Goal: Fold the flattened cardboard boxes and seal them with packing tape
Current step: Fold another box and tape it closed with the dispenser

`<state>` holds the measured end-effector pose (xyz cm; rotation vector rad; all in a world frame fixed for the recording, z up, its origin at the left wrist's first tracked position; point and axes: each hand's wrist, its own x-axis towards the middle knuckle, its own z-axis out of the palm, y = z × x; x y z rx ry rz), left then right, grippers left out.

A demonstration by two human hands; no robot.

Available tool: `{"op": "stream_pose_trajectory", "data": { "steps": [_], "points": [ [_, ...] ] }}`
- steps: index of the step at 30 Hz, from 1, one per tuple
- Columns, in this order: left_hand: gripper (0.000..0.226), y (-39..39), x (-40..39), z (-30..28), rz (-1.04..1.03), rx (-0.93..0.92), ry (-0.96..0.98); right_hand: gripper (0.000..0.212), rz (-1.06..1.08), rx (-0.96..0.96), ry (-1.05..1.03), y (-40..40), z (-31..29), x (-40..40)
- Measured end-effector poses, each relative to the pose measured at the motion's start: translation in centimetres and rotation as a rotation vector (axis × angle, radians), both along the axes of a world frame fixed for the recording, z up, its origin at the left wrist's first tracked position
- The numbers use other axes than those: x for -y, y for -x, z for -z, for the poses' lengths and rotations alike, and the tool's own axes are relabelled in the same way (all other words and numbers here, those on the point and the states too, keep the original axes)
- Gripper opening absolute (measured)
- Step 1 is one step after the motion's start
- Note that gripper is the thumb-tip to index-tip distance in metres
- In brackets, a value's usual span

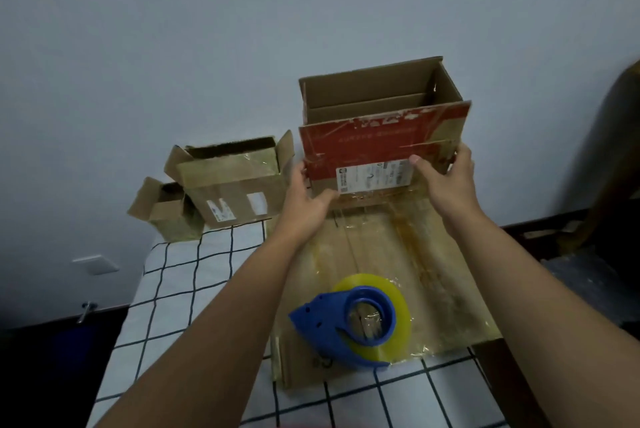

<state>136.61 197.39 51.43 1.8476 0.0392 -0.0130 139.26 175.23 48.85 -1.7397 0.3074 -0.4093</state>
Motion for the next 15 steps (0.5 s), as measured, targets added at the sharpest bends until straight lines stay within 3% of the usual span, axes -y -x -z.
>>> {"op": "stream_pose_trajectory", "data": {
  "steps": [2,7,15],
  "points": [
    [0.078,-1.7,-0.2,0.6,-0.011,-0.018,-0.021,0.071,-0.011,-0.031,0.003,-1.6,0.4,0.2],
    [0.064,-4.5,-0.7,2.0,0.039,-0.024,-0.017,0.06,-0.063,-0.084,-0.014,-4.6,1.2,0.1],
    [0.076,-6.8,-1.4,4.5,0.003,-0.059,0.031,0.054,-0.137,-0.117,-0.012,-8.3,2.5,-1.3]
  ]
}}
